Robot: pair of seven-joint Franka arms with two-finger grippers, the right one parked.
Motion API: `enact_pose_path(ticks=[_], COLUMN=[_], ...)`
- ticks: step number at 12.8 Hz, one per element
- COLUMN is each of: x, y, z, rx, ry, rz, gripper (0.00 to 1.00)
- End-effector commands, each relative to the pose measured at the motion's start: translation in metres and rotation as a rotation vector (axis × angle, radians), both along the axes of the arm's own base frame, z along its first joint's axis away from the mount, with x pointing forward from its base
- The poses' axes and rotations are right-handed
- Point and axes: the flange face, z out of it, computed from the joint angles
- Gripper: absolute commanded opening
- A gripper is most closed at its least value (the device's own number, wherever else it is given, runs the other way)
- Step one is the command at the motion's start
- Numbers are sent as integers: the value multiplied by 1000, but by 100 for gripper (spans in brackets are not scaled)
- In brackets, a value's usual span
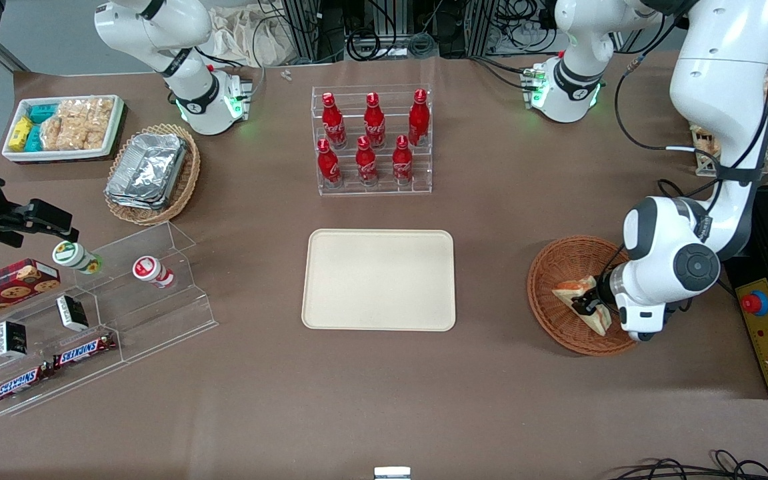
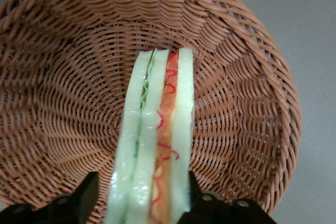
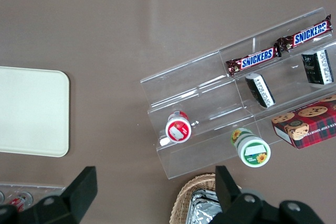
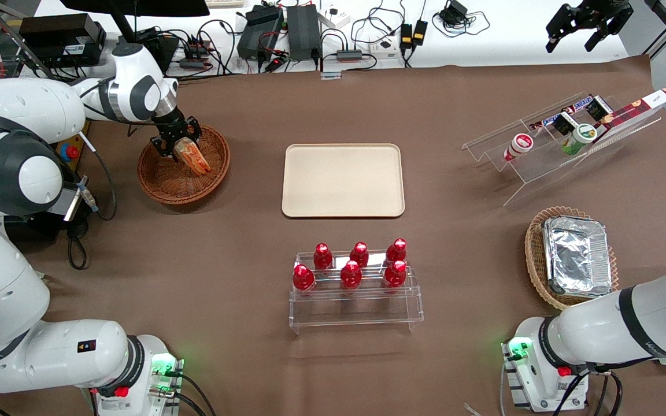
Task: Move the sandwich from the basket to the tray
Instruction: 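Close the left gripper on the sandwich and lift it from the basket, then carry the held sandwich over to the cream tray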
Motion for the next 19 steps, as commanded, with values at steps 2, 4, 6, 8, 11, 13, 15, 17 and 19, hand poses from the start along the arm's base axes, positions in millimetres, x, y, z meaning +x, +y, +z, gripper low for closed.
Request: enact_pose_path(ticks=[2, 4, 6, 8, 11, 13, 15, 17, 19], x=[7, 14, 21, 24, 36, 37, 35, 32, 23], y=[-10, -9, -8, -5, -2, 2, -10, -46, -94], z=[2, 17, 45, 82, 146, 193, 235, 260, 261], rx=[13, 14, 17, 31, 52, 30, -15, -66, -94], ry=[-30, -54, -86, -62, -12, 35, 40, 1, -8], rz=[63, 78, 94, 82, -19, -199, -344, -422, -483], gripper=[1, 0, 0, 0, 0, 0, 0, 0, 0])
